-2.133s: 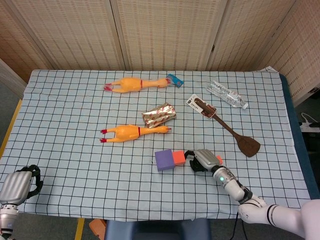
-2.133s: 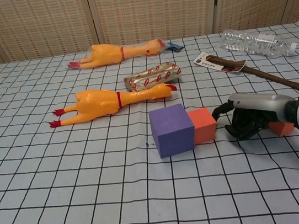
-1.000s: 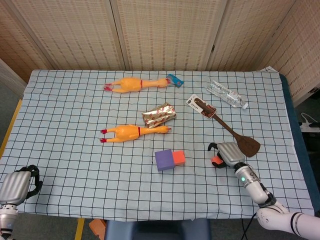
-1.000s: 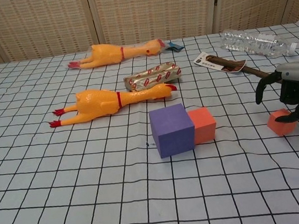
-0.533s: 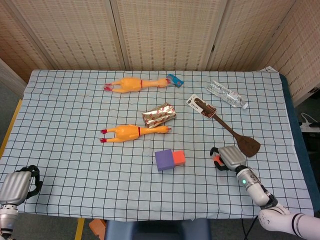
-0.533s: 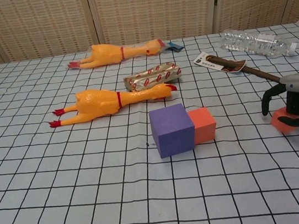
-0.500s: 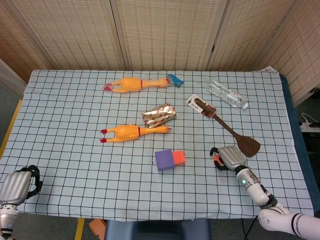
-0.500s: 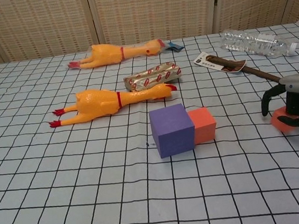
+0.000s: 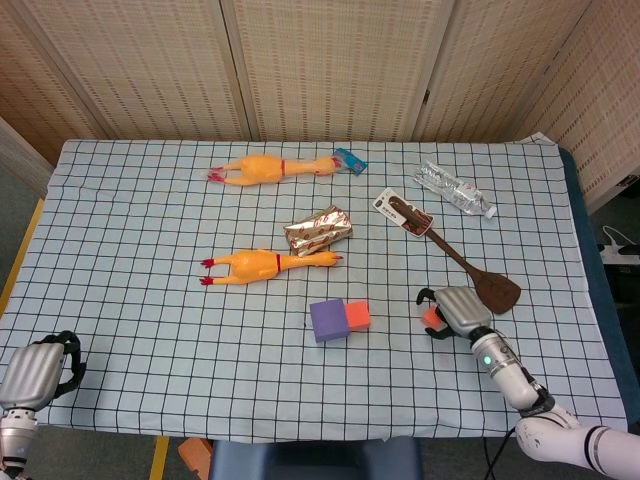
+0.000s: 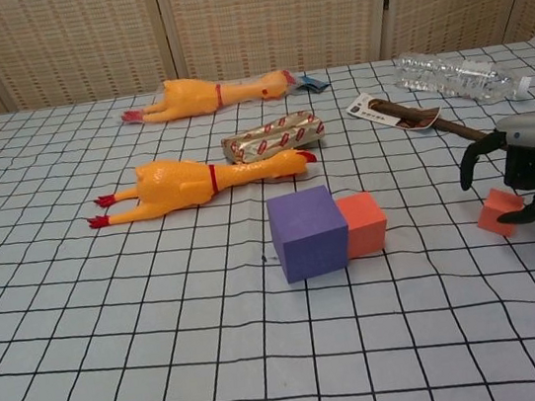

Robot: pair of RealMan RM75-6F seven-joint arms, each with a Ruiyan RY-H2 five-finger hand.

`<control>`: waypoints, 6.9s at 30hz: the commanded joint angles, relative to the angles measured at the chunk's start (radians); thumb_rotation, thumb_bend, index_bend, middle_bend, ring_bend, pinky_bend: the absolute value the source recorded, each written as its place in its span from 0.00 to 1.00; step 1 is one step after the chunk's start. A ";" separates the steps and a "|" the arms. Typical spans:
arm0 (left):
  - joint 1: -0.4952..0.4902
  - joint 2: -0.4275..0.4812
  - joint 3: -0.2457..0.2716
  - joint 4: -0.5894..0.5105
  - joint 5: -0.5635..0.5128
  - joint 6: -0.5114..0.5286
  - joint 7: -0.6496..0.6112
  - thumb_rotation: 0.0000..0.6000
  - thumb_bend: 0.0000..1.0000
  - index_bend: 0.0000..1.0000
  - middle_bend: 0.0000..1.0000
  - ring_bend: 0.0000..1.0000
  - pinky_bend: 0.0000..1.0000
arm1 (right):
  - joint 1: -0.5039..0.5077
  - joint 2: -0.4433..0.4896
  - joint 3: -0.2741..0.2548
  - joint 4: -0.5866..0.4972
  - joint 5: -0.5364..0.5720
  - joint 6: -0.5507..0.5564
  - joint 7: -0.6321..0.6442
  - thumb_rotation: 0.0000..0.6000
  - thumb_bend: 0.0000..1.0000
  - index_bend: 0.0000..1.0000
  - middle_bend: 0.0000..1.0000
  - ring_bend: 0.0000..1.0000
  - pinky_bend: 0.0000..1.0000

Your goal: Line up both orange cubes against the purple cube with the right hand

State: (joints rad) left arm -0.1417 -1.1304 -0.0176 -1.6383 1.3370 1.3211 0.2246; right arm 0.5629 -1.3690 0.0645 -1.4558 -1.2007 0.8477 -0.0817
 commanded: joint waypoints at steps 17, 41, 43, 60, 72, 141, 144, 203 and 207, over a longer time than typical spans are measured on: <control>-0.001 0.002 -0.001 -0.005 -0.009 -0.005 0.005 1.00 0.41 0.27 0.37 0.40 0.51 | -0.002 0.012 -0.017 0.021 0.042 -0.030 -0.044 1.00 0.14 0.36 0.95 0.87 0.91; -0.002 0.004 0.002 -0.008 -0.007 -0.006 0.005 1.00 0.41 0.27 0.37 0.40 0.51 | -0.011 0.005 -0.013 0.020 0.050 -0.007 -0.072 1.00 0.13 0.39 0.95 0.87 0.91; -0.002 0.004 0.001 -0.009 -0.008 -0.006 0.006 1.00 0.41 0.26 0.37 0.40 0.51 | -0.011 0.005 -0.014 0.019 0.049 -0.006 -0.073 1.00 0.13 0.39 0.95 0.87 0.91; -0.003 0.003 0.003 -0.008 -0.008 -0.009 0.007 1.00 0.41 0.26 0.37 0.40 0.51 | -0.017 -0.034 0.004 0.021 0.020 0.029 -0.042 1.00 0.13 0.53 0.95 0.87 0.91; -0.003 0.005 0.002 -0.008 -0.010 -0.009 0.001 1.00 0.41 0.27 0.38 0.40 0.51 | 0.010 -0.131 0.041 0.071 0.006 0.026 0.012 1.00 0.13 0.53 0.95 0.87 0.91; -0.006 0.007 0.004 -0.007 -0.010 -0.018 -0.005 1.00 0.41 0.27 0.39 0.41 0.52 | 0.049 -0.250 0.085 0.143 0.038 0.013 0.046 1.00 0.13 0.34 0.96 0.88 0.91; -0.006 0.007 0.004 -0.008 -0.010 -0.018 -0.005 1.00 0.41 0.27 0.39 0.41 0.52 | 0.048 -0.241 0.085 0.139 0.043 0.012 0.039 1.00 0.13 0.30 0.96 0.88 0.92; -0.004 0.012 0.006 -0.018 -0.011 -0.015 -0.001 1.00 0.41 0.27 0.40 0.41 0.52 | 0.050 -0.088 0.074 -0.011 0.232 -0.102 0.047 1.00 0.66 0.47 0.97 0.89 0.93; -0.005 0.012 0.007 -0.018 -0.012 -0.016 0.001 1.00 0.41 0.27 0.40 0.41 0.52 | 0.053 -0.089 0.072 -0.002 0.230 -0.125 0.069 1.00 0.66 0.46 0.97 0.89 0.93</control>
State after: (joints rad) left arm -0.1464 -1.1189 -0.0111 -1.6566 1.3247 1.3049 0.2257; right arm 0.6145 -1.4575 0.1376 -1.4605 -0.9699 0.7275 -0.0175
